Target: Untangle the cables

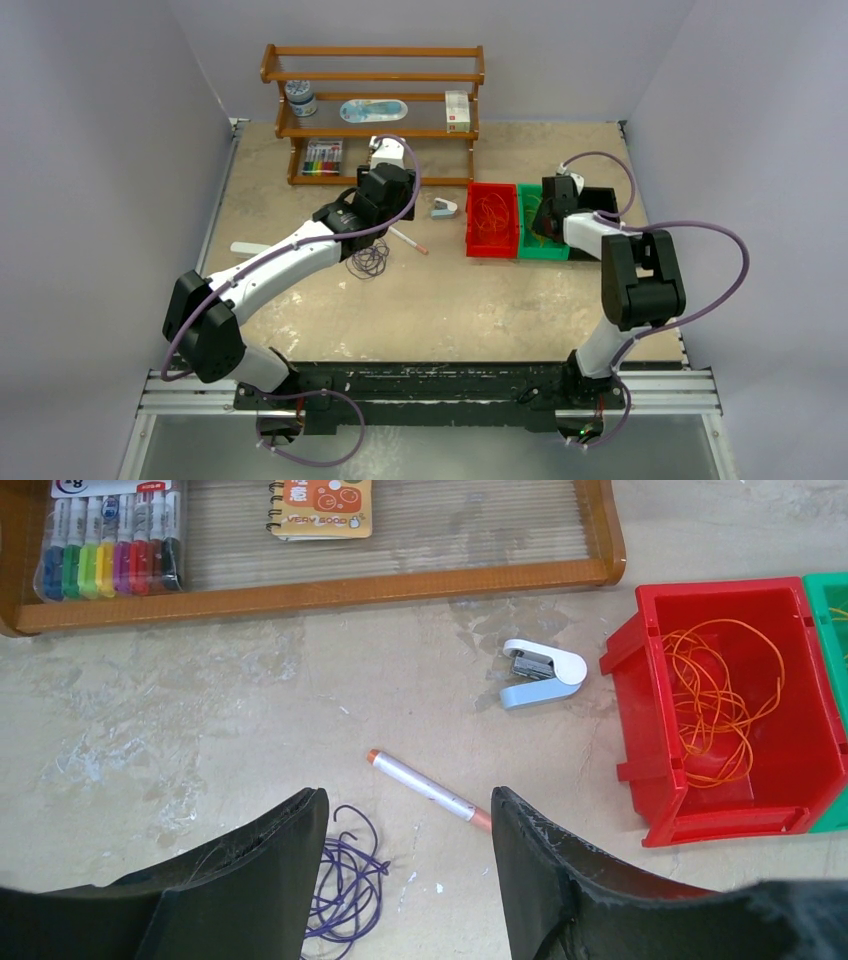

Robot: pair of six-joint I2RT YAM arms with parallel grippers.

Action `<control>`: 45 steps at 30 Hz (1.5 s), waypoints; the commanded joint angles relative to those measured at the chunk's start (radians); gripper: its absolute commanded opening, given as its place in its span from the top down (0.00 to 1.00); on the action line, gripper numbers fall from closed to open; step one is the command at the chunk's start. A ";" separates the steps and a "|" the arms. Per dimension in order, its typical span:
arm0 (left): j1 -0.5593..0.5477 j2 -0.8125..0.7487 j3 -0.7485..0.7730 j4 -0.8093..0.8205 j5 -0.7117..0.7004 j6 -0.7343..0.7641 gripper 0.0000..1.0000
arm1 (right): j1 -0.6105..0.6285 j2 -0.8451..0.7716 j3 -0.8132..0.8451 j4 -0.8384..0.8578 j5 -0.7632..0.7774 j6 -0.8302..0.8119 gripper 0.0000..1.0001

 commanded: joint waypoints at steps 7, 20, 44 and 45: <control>0.001 -0.028 0.000 0.008 -0.063 -0.032 0.38 | -0.004 -0.191 0.016 0.018 -0.010 -0.031 0.93; 0.002 -0.068 -0.032 0.004 -0.097 -0.052 0.34 | -0.004 -0.456 -0.048 -0.005 0.003 -0.034 0.62; 0.001 -0.089 -0.074 0.040 -0.081 -0.071 0.30 | -0.004 -0.625 -0.136 0.091 -0.051 -0.041 0.57; 0.000 -0.087 -0.075 0.041 -0.078 -0.071 0.30 | -0.004 -0.630 -0.140 0.102 -0.057 -0.039 0.57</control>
